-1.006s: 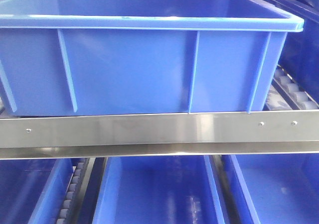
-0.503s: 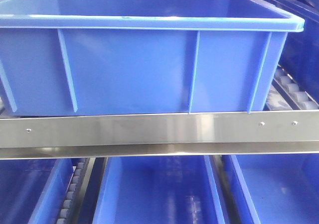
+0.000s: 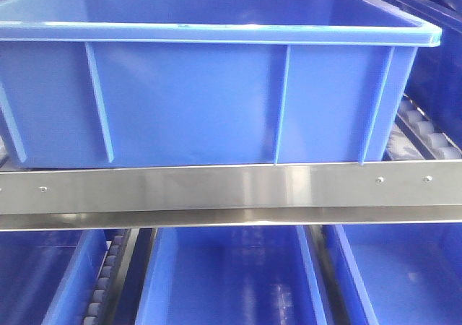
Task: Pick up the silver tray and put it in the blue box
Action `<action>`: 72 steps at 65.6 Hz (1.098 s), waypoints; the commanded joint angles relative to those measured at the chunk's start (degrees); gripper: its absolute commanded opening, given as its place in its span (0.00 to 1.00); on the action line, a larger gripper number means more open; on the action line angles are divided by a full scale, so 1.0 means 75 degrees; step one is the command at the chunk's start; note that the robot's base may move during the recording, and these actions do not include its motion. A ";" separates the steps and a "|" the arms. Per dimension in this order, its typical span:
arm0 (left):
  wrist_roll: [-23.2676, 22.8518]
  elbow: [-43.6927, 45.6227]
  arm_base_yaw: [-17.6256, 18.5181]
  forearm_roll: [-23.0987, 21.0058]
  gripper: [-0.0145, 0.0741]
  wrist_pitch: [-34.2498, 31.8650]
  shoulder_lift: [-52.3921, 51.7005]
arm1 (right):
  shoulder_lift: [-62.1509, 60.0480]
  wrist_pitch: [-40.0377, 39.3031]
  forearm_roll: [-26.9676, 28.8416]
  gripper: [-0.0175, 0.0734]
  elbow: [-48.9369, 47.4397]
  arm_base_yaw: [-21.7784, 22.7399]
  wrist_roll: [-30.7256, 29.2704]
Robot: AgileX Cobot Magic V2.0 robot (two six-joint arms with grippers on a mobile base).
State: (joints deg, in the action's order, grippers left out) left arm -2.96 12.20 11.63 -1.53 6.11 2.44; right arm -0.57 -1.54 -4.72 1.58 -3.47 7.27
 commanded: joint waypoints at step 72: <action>0.0919 -0.1990 -0.1075 -0.0181 0.15 -0.1868 -0.0545 | -0.0162 -0.0624 0.0019 0.25 -0.0134 0.0043 -0.0095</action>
State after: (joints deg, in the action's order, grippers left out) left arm 4.30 -1.76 3.65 -2.88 -2.61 -0.71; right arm -0.57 -1.54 -4.72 1.62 -3.47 7.27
